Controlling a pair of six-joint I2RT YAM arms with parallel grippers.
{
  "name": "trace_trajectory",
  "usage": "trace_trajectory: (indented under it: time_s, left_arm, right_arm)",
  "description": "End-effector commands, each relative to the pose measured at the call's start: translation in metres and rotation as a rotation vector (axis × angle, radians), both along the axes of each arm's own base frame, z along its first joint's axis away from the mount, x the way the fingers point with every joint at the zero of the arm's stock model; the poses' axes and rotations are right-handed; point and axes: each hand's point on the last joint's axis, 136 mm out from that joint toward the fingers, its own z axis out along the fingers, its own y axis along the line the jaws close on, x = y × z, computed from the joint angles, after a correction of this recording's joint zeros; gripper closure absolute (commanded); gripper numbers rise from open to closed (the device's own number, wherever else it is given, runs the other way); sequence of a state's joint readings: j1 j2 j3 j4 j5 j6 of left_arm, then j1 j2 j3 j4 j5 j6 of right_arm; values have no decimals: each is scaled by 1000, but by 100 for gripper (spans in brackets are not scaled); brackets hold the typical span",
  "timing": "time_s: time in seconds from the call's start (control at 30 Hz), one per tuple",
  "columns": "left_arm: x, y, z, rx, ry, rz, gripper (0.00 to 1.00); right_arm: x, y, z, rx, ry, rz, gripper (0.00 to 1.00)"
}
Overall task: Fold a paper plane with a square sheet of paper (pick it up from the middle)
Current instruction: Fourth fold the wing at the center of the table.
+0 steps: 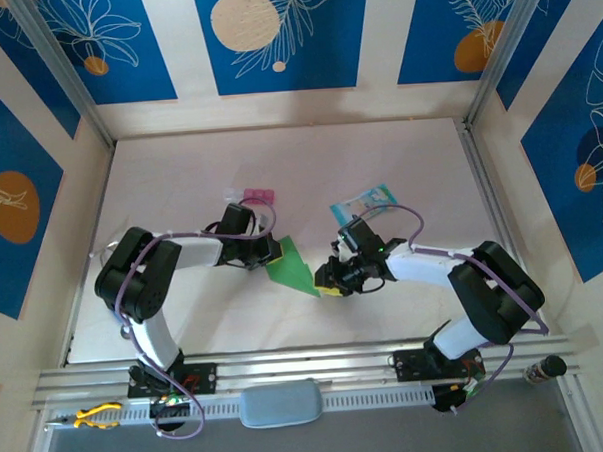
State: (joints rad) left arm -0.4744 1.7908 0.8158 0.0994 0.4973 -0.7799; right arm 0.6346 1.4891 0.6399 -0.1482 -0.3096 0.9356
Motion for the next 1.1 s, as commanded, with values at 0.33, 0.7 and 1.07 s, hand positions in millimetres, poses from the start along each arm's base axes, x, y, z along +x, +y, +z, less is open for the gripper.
trace_trajectory:
  time_s: [0.33, 0.7, 1.07]
  left_arm:
    - [-7, 11, -24, 39, 74, 32, 92]
    - [-7, 11, -24, 33, 76, 33, 93]
    - [-7, 11, -22, 34, 73, 30, 93]
  right_arm:
    - [-13, -4, -21, -75, 63, -41, 70]
    - [-11, -3, -25, -75, 40, -69, 71]
    - [-2, 7, -19, -15, 17, -84, 73]
